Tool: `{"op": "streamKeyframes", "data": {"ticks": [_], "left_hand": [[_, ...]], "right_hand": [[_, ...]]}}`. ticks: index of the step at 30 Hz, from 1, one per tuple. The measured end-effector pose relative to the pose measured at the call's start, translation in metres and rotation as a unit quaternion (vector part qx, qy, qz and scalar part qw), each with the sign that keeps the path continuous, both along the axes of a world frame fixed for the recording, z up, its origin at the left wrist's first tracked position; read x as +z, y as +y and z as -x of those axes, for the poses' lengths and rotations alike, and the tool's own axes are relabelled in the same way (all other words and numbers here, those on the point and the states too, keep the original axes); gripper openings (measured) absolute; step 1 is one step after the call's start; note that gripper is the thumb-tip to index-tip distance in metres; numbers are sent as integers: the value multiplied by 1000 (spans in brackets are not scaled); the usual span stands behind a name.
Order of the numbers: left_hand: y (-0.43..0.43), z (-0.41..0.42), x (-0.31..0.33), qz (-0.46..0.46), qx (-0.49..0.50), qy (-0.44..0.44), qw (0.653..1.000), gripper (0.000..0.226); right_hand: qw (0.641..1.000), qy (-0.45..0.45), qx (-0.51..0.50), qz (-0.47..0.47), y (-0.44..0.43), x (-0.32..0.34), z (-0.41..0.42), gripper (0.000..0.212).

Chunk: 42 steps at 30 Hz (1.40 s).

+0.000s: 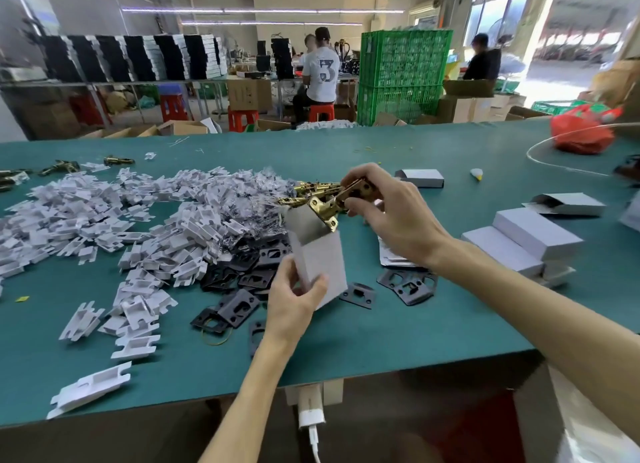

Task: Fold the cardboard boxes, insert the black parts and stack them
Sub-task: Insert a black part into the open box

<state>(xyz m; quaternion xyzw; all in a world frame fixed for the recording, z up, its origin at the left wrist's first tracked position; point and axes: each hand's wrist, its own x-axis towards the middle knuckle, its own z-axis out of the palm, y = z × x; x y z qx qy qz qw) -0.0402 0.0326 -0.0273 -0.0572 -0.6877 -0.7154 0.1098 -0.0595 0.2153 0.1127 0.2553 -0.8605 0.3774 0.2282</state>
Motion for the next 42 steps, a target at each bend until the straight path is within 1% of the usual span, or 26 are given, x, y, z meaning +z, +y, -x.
{"op": "streamKeyframes", "data": {"ticks": [3,6,10,15,18,20,23,27,30,38,42], "left_hand": [[1,0,0,44,-27,0,999,26],[-1,1,0,59,-34,-13,998,28],[0,-2,1,20,-50,-23,998,31],[0,-2,3,0,-74,-9,997,47],[-1,0,2,-6,-85,-2,996,45],[-2,1,1,-13,-87,3,996,43],[-2,2,-1,-20,-94,7,995,41],[-3,4,-3,-23,-105,10,994,42],[-3,5,-4,-28,-106,8,994,40],[-4,6,-6,-25,-111,4,993,42],[-4,7,-7,-21,-106,-3,994,42]], "right_hand": [[1000,10,13,-25,-1,8,-8,25],[997,5,27,-69,-2,11,-11,23],[990,-15,32,-139,-1,10,-11,24],[984,-49,16,-170,-6,10,-8,29],[974,-80,18,-210,-12,8,-8,35],[972,-93,18,-217,-16,6,-6,36],[965,-124,21,-232,-19,6,-3,31],[941,-132,-13,-310,-24,4,-1,19],[932,-145,-13,-331,-30,6,-2,15],[918,-160,-16,-361,-31,8,-8,28],[913,-158,-40,-375,-29,7,-7,21]]}}
